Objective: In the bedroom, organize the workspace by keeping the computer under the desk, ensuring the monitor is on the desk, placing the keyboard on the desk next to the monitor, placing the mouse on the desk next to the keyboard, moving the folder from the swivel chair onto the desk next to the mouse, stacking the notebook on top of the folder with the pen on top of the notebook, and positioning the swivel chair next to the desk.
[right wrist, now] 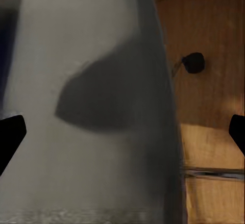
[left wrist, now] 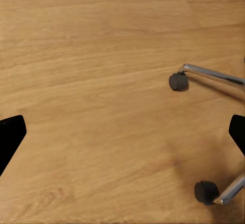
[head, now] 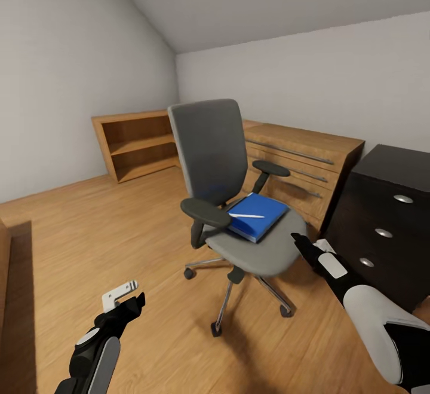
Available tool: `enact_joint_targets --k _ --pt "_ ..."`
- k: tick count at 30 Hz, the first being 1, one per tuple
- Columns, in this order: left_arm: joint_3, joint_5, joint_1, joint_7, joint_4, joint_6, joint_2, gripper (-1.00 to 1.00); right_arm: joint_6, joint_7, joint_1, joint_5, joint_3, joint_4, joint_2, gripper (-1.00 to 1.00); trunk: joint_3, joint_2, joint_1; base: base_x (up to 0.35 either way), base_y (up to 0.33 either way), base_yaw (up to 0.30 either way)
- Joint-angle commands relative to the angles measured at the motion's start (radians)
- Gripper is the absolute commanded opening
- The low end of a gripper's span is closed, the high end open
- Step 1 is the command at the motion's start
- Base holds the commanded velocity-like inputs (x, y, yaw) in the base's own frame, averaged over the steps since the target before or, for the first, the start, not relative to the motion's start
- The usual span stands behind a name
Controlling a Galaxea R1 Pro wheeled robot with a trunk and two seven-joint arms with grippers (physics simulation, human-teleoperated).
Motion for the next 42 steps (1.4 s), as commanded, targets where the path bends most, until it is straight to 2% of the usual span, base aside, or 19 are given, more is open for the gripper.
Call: enact_joint_targets --k 1,16,26,34,42 --pt "0.001 0.011 -0.001 0.007 -0.001 0.003 -0.001 1.0 0.006 0.001 0.0 -0.003 -0.006 0.0 0.0 1.0 -0.001 0.0 -0.001 -0.128 0.0 0.0" --pt "0.001 0.011 -0.001 0.007 -0.001 0.004 -0.001 1.0 0.004 0.001 0.0 -0.003 -0.006 0.001 0.001 1.0 -0.001 0.0 -0.001 -0.109 0.002 0.0" --pt "0.001 0.011 -0.001 0.007 -0.001 0.004 -0.001 1.0 0.009 0.014 0.0 -0.004 -0.004 0.001 0.007 1.0 -0.001 0.0 -0.001 -0.053 0.133 0.005" --pt "0.001 0.011 -0.001 0.008 0.0 0.004 -0.001 1.0 0.009 0.041 0.0 -0.003 -0.005 0.001 0.008 1.0 -0.001 0.0 -0.001 -0.003 0.009 0.18" --pt "0.001 0.011 -0.001 0.007 0.0 0.004 -0.001 1.0 0.009 0.043 0.0 -0.003 -0.005 0.002 0.009 1.0 -0.001 0.0 -0.001 -0.137 0.065 0.012"
